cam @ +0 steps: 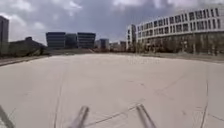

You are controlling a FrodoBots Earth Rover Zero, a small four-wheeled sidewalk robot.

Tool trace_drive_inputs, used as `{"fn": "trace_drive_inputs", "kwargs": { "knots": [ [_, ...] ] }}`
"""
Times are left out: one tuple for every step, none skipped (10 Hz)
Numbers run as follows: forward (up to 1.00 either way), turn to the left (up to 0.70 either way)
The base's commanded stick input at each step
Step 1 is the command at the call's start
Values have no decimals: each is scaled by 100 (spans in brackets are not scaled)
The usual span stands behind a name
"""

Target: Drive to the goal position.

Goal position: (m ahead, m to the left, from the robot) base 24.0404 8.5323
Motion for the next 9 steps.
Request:
{"fn": "trace_drive_inputs", "kwargs": {
  "knots": [
    [100, 2],
    [100, 2],
    [100, 2],
    [100, 2],
    [100, 2],
    [100, 2],
    [100, 2],
    [100, 2],
    [100, 2]
  ]
}}
